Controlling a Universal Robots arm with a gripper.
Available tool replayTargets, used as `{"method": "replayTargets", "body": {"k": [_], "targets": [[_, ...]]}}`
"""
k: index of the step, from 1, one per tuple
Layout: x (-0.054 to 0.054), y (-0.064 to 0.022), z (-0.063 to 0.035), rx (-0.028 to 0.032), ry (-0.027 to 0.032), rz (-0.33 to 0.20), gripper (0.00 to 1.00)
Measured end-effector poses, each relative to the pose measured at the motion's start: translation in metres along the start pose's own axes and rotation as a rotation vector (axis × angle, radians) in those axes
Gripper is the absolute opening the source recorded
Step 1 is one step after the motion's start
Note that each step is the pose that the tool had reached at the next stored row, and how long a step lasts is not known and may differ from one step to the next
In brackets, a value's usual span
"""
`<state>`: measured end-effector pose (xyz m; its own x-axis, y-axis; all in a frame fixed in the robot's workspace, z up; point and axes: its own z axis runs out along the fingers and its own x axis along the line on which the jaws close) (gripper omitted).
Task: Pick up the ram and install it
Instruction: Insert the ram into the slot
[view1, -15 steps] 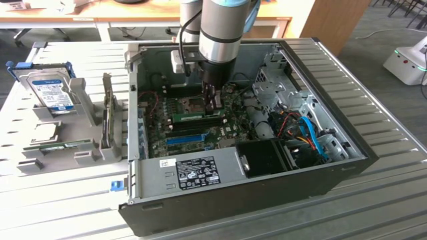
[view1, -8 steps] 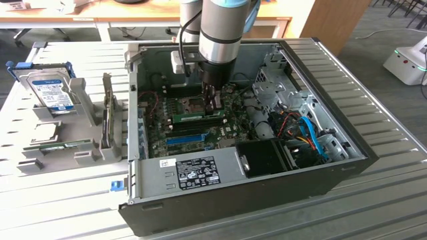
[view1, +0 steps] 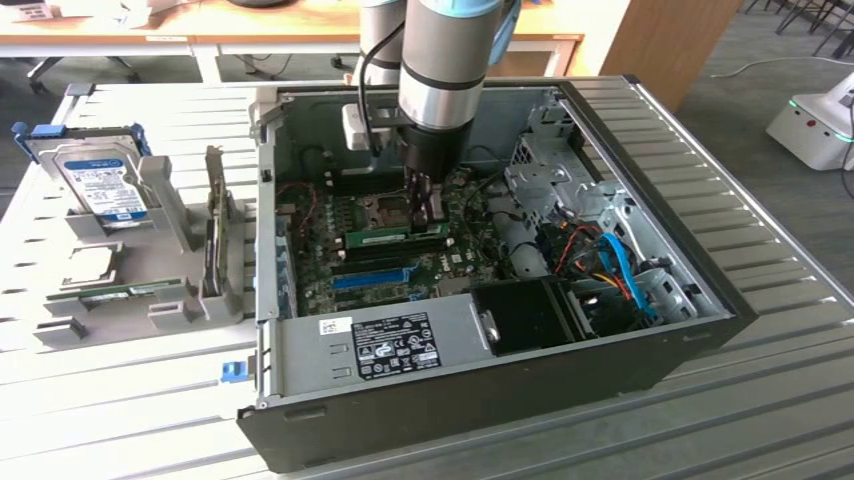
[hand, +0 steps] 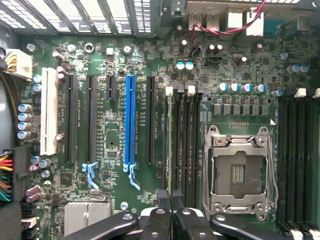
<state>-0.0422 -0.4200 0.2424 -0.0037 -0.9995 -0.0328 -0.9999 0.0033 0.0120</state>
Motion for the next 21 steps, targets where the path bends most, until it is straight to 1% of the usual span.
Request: {"method": "replayTargets", "body": {"k": [12,13,21], "targets": [[0.0,-0.0001,0.0001,0.0005,-0.0001,0.017,0.12],[0.0001,-0.0001,0.0007,0.0031,-0.0001,0.017,0.12],[0.0001,-0.0001,0.001,0.0035,-0.0002,0.023,0.12]]}}
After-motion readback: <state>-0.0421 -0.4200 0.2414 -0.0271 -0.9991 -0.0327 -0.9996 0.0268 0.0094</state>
